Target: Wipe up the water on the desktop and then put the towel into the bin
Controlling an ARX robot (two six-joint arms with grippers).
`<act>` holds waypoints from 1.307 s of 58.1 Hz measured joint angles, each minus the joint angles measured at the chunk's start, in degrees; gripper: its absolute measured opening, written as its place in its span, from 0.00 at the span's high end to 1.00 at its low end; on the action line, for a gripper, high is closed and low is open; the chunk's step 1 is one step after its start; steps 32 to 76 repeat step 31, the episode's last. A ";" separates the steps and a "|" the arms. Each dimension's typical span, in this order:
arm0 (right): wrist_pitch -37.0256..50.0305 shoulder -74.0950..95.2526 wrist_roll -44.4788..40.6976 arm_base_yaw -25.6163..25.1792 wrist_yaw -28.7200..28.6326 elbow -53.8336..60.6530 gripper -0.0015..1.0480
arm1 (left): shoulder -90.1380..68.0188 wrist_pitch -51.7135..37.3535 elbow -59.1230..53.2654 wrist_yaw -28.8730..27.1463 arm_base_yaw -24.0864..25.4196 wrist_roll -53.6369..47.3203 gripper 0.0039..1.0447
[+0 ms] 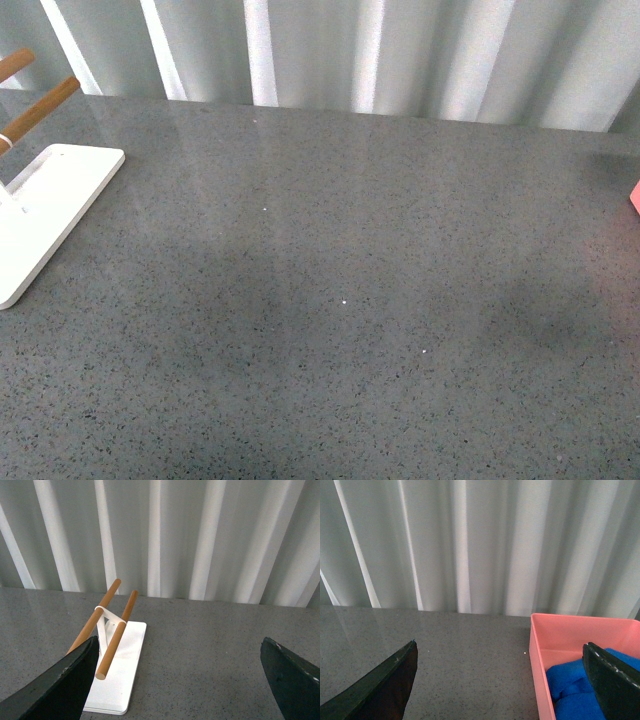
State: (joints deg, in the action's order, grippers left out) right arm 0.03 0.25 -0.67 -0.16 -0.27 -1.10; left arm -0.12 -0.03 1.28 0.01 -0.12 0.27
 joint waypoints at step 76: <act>0.00 0.00 0.00 0.00 0.00 0.00 0.07 | 0.00 0.00 0.00 -0.02 0.00 0.00 0.06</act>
